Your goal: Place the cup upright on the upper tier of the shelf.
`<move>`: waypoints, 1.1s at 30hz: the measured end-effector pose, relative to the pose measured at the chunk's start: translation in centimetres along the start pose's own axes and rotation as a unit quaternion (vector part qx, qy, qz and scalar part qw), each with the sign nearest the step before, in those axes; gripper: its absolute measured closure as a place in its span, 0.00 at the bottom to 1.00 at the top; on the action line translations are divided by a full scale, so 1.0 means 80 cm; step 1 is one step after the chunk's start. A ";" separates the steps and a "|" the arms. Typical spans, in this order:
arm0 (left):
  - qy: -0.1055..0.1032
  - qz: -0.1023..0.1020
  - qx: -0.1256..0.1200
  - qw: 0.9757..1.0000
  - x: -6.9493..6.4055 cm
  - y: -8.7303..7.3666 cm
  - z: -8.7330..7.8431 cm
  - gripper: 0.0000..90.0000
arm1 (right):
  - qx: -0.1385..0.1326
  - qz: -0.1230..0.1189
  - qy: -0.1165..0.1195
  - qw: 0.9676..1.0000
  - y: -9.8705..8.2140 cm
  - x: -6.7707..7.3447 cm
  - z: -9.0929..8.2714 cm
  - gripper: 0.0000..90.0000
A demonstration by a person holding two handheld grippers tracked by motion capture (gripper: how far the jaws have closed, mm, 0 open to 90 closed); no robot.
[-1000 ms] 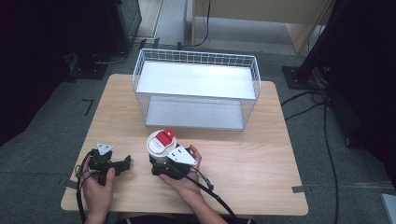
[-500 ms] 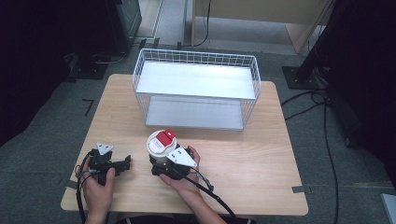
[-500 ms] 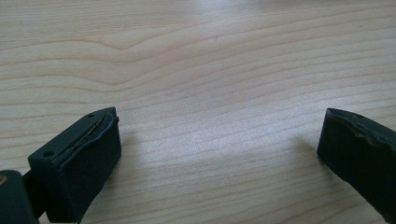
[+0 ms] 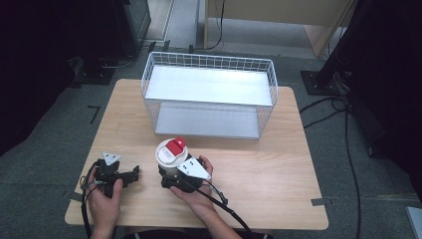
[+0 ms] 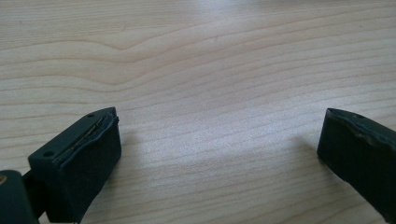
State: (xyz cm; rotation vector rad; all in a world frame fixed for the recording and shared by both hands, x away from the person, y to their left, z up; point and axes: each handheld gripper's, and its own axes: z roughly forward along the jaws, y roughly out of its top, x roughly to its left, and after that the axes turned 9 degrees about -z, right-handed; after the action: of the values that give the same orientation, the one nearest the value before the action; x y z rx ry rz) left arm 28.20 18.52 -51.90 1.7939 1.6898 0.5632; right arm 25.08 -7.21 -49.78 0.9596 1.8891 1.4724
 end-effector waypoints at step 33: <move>0.001 0.002 0.001 1.000 0.000 0.000 0.000 0.00 | -0.081 -0.026 -0.064 0.994 0.093 -0.054 -0.039 0.12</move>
State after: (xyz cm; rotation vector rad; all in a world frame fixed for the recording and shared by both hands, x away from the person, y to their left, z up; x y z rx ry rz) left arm 28.20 18.54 -51.88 1.7990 1.6892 0.5638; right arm 26.71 -11.40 -41.82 0.9000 1.6651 1.4719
